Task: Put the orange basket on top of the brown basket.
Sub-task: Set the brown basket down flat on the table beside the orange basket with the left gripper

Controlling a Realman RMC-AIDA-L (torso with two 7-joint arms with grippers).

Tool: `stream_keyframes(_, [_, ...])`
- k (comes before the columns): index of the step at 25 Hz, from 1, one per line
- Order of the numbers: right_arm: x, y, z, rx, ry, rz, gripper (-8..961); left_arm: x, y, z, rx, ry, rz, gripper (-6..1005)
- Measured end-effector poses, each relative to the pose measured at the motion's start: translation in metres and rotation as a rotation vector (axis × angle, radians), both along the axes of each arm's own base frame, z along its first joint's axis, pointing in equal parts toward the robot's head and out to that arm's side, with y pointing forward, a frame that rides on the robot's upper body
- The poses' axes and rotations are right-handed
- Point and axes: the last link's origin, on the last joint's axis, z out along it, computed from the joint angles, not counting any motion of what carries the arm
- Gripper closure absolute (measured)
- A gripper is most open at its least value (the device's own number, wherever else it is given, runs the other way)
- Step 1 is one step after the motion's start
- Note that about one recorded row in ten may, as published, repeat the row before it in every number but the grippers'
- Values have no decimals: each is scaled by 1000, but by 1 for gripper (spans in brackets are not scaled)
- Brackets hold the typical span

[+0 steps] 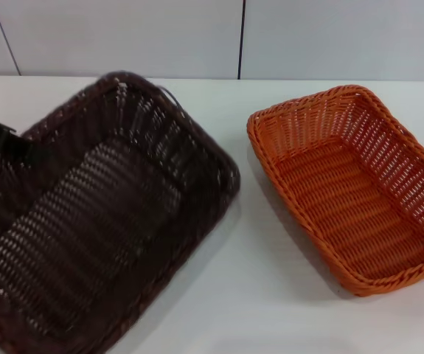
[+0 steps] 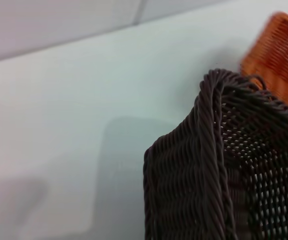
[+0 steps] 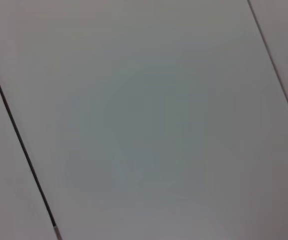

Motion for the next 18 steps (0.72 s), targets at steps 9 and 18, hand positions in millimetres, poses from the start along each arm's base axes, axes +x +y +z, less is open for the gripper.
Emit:
stream_keyframes(9, [1, 0, 0, 0, 2, -2, 213, 15, 8, -42, -242, -41, -24, 792])
stream_keyframes(18, [4, -2, -4, -12, 15, -20, 213, 34, 36, -96, -238, -115, 45, 784])
